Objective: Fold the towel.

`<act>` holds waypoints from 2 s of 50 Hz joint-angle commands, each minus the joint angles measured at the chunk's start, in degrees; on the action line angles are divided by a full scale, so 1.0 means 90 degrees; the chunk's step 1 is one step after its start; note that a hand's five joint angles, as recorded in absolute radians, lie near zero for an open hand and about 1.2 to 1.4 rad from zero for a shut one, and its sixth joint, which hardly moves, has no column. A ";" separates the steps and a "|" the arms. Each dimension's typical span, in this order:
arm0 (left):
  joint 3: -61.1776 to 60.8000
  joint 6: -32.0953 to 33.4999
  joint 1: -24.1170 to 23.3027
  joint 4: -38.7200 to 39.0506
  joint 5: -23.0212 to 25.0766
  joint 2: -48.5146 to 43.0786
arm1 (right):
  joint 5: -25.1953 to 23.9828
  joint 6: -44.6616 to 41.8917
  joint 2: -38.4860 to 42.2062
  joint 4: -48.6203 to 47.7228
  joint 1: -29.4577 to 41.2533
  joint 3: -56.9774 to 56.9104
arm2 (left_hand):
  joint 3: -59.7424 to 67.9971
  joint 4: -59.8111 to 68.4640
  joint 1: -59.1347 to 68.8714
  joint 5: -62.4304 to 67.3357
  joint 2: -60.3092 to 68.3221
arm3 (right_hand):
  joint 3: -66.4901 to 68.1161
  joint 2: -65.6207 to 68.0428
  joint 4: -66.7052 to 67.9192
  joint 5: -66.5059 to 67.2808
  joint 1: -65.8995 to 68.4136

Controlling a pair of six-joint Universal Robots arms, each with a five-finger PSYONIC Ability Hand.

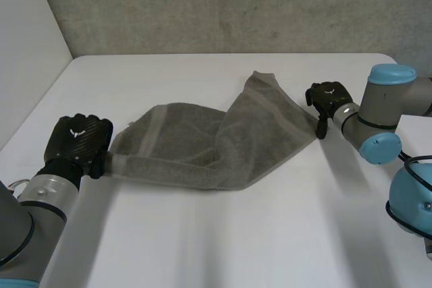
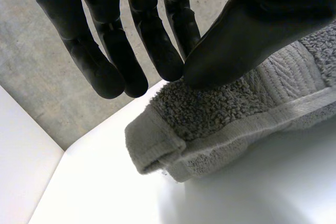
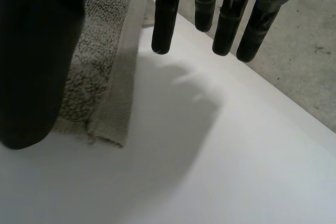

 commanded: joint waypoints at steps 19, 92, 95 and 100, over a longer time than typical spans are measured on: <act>-0.0019 0.0003 0.0009 0.0000 0.0000 0.0000 | -0.0008 0.0001 -0.0004 0.0024 0.0367 -0.0021 | -0.0948 -0.0761 -0.0110 -0.1609 -0.0716 | 0.0458 0.0587 0.0467 0.0444 0.0330; 0.6631 -0.1696 0.0449 -0.4267 0.0068 -0.1797 | -0.0184 -0.1357 -0.3705 0.2241 -0.0228 0.0281 | -0.0948 -0.0761 -0.0110 -0.1609 -0.0716 | 0.6769 0.6898 0.6778 0.6755 0.6641; 0.7676 -0.2019 0.0419 -0.4219 -0.0029 -0.1748 | 0.0139 -0.0654 -0.3598 0.1235 -0.0033 -0.0812 | -0.0948 -0.0761 -0.0110 -0.1609 -0.0716 | 0.6769 0.6898 0.6778 0.6755 0.6641; 0.8652 -0.2937 0.0400 -0.3916 -0.0459 -0.1543 | 0.0197 0.0958 -0.4027 0.0151 -0.0043 -0.0793 | -0.0948 -0.0761 -0.0110 -0.1609 -0.0716 | 0.6769 0.6898 0.6778 0.6755 0.6641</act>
